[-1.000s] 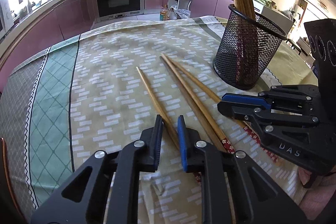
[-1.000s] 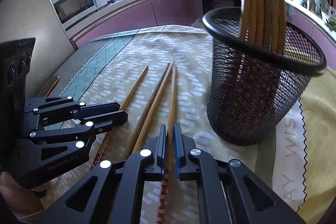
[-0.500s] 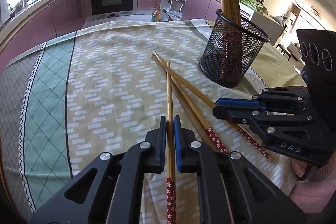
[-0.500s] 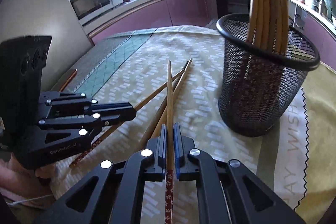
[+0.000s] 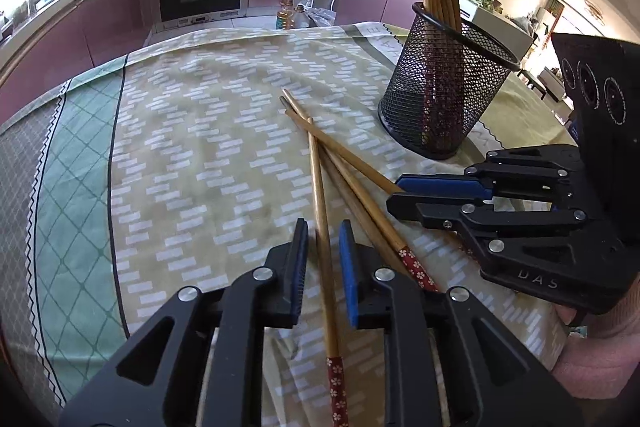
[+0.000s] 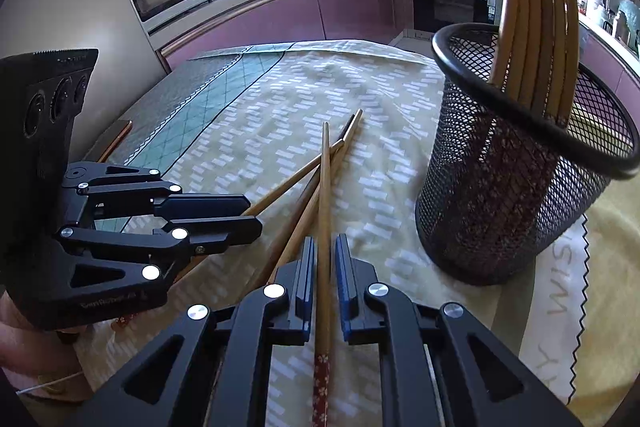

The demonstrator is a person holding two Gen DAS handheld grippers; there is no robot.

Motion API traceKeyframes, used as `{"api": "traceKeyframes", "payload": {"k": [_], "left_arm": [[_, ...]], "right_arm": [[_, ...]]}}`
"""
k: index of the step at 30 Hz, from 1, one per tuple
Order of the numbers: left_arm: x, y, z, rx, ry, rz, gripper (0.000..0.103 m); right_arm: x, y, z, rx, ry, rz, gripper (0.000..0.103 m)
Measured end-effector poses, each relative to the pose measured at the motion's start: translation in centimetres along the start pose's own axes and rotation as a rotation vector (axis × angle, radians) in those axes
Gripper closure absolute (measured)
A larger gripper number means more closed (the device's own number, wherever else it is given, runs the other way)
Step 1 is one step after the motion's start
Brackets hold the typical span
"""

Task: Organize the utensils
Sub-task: 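Raise the left gripper's chopstick upright toward the cup while the right gripper raises its own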

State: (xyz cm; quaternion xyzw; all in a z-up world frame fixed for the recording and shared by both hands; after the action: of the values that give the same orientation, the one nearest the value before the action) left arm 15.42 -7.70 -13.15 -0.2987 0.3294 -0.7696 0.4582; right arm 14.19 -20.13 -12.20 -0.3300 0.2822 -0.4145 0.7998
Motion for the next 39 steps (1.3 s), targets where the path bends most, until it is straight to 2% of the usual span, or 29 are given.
{"api": "traceKeyframes", "payload": {"k": [3, 5, 12, 29, 39], "left_arm": [[0.2, 0.3, 0.3, -0.004, 0.016, 0.018, 0.089], [0.1, 0.4, 0.4, -0.003, 0.01, 0.036, 0.094], [0.1, -0.6, 0.5, 0.031, -0.016, 0.028, 0.096], [0.6, -7.6, 2.5, 0.181, -0.025, -0.112, 0.096], [1.2, -11.2, 3.7, 0.259, -0.014, -0.157, 0.096]], "right_arm": [[0.1, 0.0, 0.1, 0.005, -0.001, -0.003, 0.097], [0.2, -0.2, 0.2, 0.017, 0.002, -0.006, 0.097], [0.3, -2.5, 0.6, 0.084, 0.0, 0.002, 0.097], [1.2, -8.7, 1.5, 0.259, 0.014, 0.001, 0.097], [2.6, -11.6, 2.2, 0.354, 0.043, -0.007, 0.097]]}}
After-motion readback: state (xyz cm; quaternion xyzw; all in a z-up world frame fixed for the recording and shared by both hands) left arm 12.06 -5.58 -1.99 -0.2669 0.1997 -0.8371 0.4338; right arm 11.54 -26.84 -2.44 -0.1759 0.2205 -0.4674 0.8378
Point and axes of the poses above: each gripper's, at about its wrist camera, not at the fingertips, and y roughly the way its jaws point, x to its right, z to its top, the point moved 2 cm from there along y, roughly the way its jaws point, and after that the axes turned 1 degree about x, right-handed, at the moved point
